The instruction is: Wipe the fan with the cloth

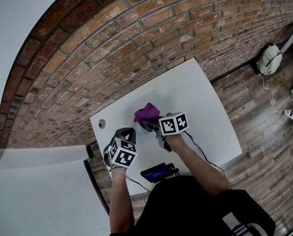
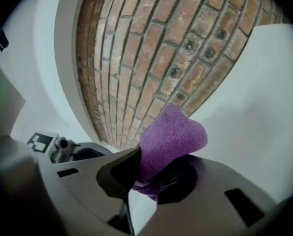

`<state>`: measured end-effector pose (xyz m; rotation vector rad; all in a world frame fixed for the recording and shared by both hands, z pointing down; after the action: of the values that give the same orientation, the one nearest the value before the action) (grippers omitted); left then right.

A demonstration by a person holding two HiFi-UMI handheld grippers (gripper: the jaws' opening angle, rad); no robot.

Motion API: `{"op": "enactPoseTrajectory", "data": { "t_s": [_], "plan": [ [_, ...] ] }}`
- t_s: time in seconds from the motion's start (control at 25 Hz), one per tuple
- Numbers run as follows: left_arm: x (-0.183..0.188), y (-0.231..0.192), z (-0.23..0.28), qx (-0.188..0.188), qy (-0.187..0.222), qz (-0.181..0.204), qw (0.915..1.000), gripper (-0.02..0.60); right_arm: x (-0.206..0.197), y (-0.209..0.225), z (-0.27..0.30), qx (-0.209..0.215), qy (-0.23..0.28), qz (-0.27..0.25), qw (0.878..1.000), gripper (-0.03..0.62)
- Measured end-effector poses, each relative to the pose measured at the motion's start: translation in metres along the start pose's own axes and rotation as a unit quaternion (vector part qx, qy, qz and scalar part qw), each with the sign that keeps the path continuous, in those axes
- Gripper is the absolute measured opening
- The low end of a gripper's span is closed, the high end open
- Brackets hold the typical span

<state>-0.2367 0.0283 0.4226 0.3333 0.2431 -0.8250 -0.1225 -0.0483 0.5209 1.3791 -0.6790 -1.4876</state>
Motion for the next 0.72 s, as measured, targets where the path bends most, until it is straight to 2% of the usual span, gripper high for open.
{"op": "enactPoseTrajectory", "data": {
  "t_s": [0.12,0.2,0.28,0.32,0.4,0.44,0.48,0.52,0.64,0.72],
  "plan": [
    [0.001,0.002,0.0,0.003,-0.01,0.01,0.9999,-0.004,-0.017,0.031,-0.008,-0.054,-0.021,0.027,0.998,0.077],
    [0.002,0.002,0.001,0.001,-0.011,0.011,0.9999,-0.005,-0.024,0.045,-0.022,-0.079,-0.003,0.067,0.995,0.078],
    [0.002,0.0,0.0,0.0,-0.01,0.009,0.9999,-0.003,-0.027,0.046,-0.034,-0.04,0.039,0.156,0.986,0.077],
    [0.002,0.0,0.0,0.0,-0.009,0.008,0.9999,-0.005,-0.031,0.044,-0.034,-0.007,0.053,0.209,0.976,0.078],
    [0.002,0.0,0.0,0.001,-0.01,0.007,0.9999,-0.006,-0.047,0.039,-0.025,0.045,0.05,0.302,0.951,0.078],
    [0.002,0.0,0.0,0.001,-0.011,0.007,0.9999,-0.007,-0.057,0.037,-0.019,0.057,0.042,0.332,0.941,0.077],
    [0.002,0.001,0.0,0.001,-0.012,0.007,0.9999,-0.008,-0.065,0.037,-0.015,0.06,0.038,0.346,0.936,0.078],
    [0.002,0.001,0.001,0.0,-0.012,0.008,0.9999,-0.008,-0.069,0.038,-0.013,0.053,0.037,0.342,0.937,0.078],
    [0.003,0.001,0.001,-0.001,-0.014,0.011,0.9998,-0.007,-0.069,0.05,-0.01,-0.013,0.018,0.261,0.965,0.078],
    [0.003,0.001,0.0,0.002,-0.017,0.013,0.9998,-0.008,-0.073,0.064,-0.004,-0.06,-0.008,0.228,0.972,0.078]
  ]
}}
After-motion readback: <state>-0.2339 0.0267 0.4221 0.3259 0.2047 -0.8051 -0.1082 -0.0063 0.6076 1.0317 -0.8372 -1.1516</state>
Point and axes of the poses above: the fingertips, and each gripper's own axes: z forward along the fingers, y to its right, x out of its top, the point moved 9 cm from there along -z, backward along the fingers, and after that the axes turned 6 degrees about -x, right-handed, at the moved point
